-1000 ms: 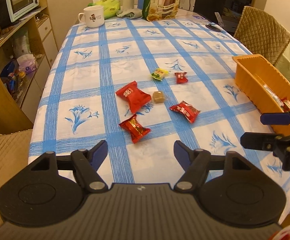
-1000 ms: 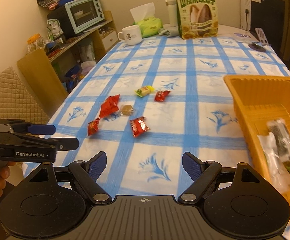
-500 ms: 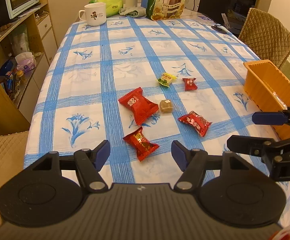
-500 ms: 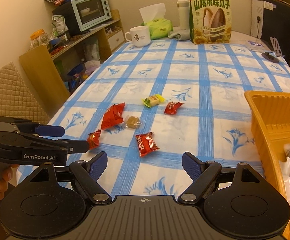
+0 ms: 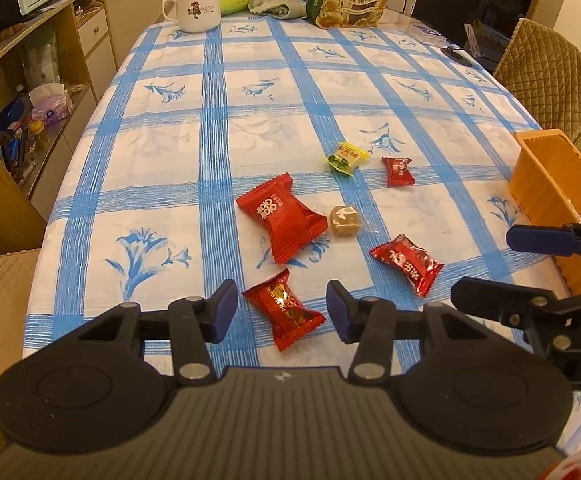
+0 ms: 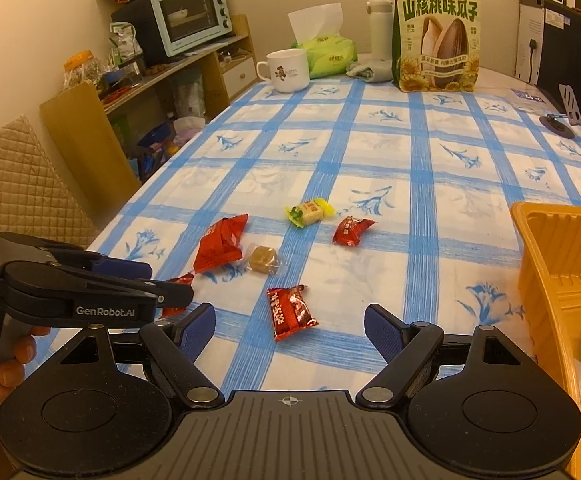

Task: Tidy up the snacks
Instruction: 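Grasp the red gold-printed candy with left tool while right tool approaches the dark red packet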

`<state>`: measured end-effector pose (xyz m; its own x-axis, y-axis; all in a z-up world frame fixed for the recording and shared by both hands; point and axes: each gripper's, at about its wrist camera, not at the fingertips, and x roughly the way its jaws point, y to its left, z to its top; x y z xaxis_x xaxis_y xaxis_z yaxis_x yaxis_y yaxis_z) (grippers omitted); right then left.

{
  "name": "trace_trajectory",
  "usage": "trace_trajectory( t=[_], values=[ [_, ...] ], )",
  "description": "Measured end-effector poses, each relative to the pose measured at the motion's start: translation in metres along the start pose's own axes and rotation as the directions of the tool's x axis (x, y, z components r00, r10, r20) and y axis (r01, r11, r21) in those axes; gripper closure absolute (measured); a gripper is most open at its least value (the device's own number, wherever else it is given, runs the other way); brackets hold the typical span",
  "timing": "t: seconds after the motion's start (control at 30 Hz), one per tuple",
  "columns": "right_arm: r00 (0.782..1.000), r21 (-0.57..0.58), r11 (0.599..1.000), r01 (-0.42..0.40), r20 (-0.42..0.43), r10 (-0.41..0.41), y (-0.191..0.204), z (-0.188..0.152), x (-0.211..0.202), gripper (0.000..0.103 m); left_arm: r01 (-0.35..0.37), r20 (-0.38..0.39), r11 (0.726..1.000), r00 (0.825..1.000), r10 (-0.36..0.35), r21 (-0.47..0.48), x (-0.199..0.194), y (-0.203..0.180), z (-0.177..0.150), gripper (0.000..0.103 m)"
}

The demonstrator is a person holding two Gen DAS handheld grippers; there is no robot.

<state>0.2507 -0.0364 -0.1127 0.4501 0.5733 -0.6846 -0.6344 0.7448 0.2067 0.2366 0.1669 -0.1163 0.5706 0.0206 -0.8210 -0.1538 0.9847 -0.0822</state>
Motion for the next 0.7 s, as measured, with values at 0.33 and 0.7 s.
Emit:
trace_trajectory(
  t=[0.33,0.7],
  values=[
    [1.0,-0.008,1.0,-0.005,-0.011,0.005,-0.001,0.004,0.009,0.021,-0.001,-0.028,1.0,1.0,0.001,0.004,0.015,0.005,-0.004,0.078],
    [0.999,-0.06,0.998,-0.017,-0.03,0.015,0.002,0.007,0.024,0.021,-0.002,-0.01,0.998,1.0,0.003,0.057,0.013,0.012,-0.007,0.085]
  ],
)
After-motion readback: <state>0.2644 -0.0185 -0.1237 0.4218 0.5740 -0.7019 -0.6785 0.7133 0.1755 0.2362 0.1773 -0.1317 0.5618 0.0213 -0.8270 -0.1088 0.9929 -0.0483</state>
